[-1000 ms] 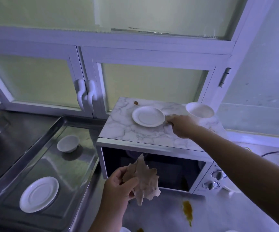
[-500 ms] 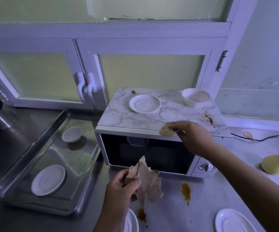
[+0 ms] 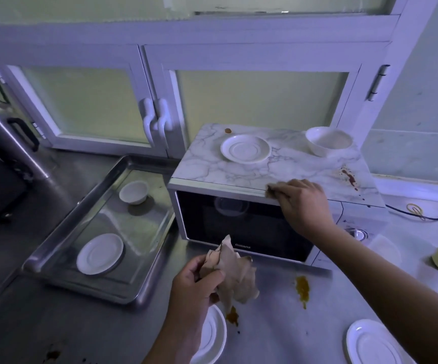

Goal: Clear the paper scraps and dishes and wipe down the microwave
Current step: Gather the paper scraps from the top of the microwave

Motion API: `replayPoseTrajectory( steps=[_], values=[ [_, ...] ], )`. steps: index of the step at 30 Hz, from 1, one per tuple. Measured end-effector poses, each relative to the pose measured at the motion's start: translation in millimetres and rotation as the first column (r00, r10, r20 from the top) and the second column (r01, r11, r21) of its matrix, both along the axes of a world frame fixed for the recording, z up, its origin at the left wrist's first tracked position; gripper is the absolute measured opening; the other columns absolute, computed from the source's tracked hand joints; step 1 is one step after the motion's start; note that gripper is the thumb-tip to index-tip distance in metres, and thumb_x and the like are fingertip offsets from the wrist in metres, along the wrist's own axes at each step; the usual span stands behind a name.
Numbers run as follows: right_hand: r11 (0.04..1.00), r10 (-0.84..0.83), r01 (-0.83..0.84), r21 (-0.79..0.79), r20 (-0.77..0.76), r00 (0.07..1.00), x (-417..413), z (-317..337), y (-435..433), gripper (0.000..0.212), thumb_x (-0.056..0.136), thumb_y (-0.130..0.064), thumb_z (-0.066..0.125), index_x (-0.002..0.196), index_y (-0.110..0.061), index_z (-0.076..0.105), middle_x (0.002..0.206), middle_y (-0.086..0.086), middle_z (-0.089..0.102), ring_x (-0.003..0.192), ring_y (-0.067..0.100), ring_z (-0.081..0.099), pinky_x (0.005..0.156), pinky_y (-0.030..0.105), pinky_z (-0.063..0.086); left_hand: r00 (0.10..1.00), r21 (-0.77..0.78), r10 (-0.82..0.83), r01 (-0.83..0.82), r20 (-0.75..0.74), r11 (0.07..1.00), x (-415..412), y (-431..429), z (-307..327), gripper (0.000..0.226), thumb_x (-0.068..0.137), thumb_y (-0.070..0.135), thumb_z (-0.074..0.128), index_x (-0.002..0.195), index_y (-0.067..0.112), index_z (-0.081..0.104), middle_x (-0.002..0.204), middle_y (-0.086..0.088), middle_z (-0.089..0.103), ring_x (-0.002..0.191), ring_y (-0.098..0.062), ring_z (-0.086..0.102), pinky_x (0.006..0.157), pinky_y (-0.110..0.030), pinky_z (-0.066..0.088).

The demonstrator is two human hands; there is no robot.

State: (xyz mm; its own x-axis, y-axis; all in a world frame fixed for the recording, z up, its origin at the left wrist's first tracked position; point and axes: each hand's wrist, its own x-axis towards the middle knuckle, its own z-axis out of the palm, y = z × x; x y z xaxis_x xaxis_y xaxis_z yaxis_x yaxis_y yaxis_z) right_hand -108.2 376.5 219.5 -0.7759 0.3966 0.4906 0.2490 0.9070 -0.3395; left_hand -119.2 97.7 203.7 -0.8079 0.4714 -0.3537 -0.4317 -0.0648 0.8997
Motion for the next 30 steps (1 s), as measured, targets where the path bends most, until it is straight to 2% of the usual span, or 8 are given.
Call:
replayPoseTrajectory(
  steps=[4, 10, 13, 16, 18, 19, 23, 30],
  values=[
    [0.999, -0.001, -0.004, 0.042, 0.122, 0.993, 6.3, 2.2, 2.4, 0.039, 0.078, -0.033, 0.082, 0.114, -0.021, 0.074, 0.104, 0.006, 0.073, 0.096, 0.035, 0.064, 0.09, 0.048, 0.044, 1.0, -0.024, 0.014, -0.014, 0.0, 1.0, 6.4, 3.1, -0.8, 0.023, 0.085, -0.01, 0.059, 0.094, 0.007, 0.072, 0.086, -0.018, 0.071, 0.077, -0.028, 0.066, 0.071, -0.042, 0.059],
    [0.997, 0.031, -0.03, 0.066, -0.019, 0.999, 15.8, 12.7, -21.7, 0.013, 0.086, -0.006, 0.074, 0.093, -0.015, 0.081, 0.09, 0.012, 0.078, 0.078, 0.036, 0.069, 0.083, 0.047, 0.049, 1.0, -0.037, 0.022, -0.022, 0.007, 0.999, 14.0, 0.6, -2.3, 0.023, 0.085, -0.009, 0.059, 0.102, 0.004, 0.069, 0.092, -0.022, 0.07, 0.079, -0.029, 0.067, 0.074, -0.045, 0.058],
    [0.968, 0.168, -0.162, -0.194, 0.015, 0.986, 29.2, 23.3, -40.0, 0.022, 0.095, -0.023, 0.062, 0.078, -0.022, 0.077, 0.068, 0.008, 0.071, 0.065, 0.031, 0.063, 0.07, 0.038, 0.049, 0.999, -0.046, 0.043, -0.042, 0.02, 0.998, 14.9, -4.4, -4.7, 0.022, 0.085, -0.009, 0.059, 0.098, 0.004, 0.07, 0.088, -0.021, 0.07, 0.074, -0.026, 0.066, 0.066, -0.038, 0.058],
    [0.472, 0.399, -0.404, -0.783, -0.219, 0.891, 50.4, 32.2, -64.7, 0.014, 0.09, -0.012, 0.068, 0.079, -0.007, 0.076, 0.072, 0.008, 0.073, 0.066, 0.017, 0.067, 0.065, 0.031, 0.051, 0.997, -0.071, 0.068, -0.066, 0.029, 0.995, 14.4, -9.6, -7.6, 0.019, 0.084, -0.008, 0.06, 0.093, 0.005, 0.07, 0.078, -0.014, 0.067, 0.066, -0.018, 0.064, 0.061, -0.033, 0.055],
    [0.089, 0.407, -0.38, -0.921, -0.314, 0.857, 64.5, 25.4, -80.7, 0.014, 0.08, -0.013, 0.078, 0.09, -0.004, 0.079, 0.095, 0.012, 0.077, 0.089, 0.02, 0.073, 0.077, 0.026, 0.055, 0.998, -0.056, 0.054, -0.051, 0.043, 0.997, 14.9, -14.2, -7.4, 0.016, 0.078, -0.003, 0.066, 0.092, 0.005, 0.069, 0.079, -0.015, 0.067, 0.067, -0.021, 0.064, 0.062, -0.035, 0.054],
    [0.021, 0.43, -0.361, -0.932, -0.318, 0.845, 69.4, 19.1, -88.5, 0.019, 0.076, -0.014, 0.079, 0.093, -0.005, 0.08, 0.104, 0.011, 0.076, 0.099, 0.02, 0.072, 0.081, 0.023, 0.054, 0.998, -0.025, 0.027, -0.026, 0.052, 0.999, 14.7, -16.6, -5.8, 0.021, 0.073, 0.002, 0.069, 0.094, 0.005, 0.07, 0.081, -0.017, 0.068, 0.068, -0.023, 0.064, 0.064, -0.037, 0.053],
    [0.078, 0.408, -0.309, -0.948, -0.252, 0.877, 75.1, -0.4, -110.2, 0.021, 0.073, -0.012, 0.08, 0.093, -0.006, 0.081, 0.126, -0.003, 0.068, 0.122, 0.012, 0.06, 0.085, 0.022, 0.053, 0.993, 0.08, -0.119, 0.117, 0.024, 0.99, 11.9, -21.7, -1.4, 0.032, 0.069, 0.004, 0.073, 0.102, 0.007, 0.071, 0.087, -0.023, 0.067, 0.071, -0.031, 0.065, 0.07, -0.044, 0.055],
    [0.164, 0.292, -0.406, -0.899, -0.349, 0.891, 81.9, 1.7, -120.3, 0.011, 0.086, -0.005, 0.072, 0.092, -0.008, 0.08, 0.102, 0.01, 0.075, 0.092, 0.024, 0.073, 0.072, 0.025, 0.056, 0.962, 0.225, -0.272, 0.261, 0.023, 0.939, 11.6, -19.6, 3.5, 0.037, 0.073, 0.015, 0.081, 0.108, 0.011, 0.071, 0.099, -0.019, 0.069, 0.087, -0.031, 0.069, 0.08, -0.053, 0.056]
  ],
)
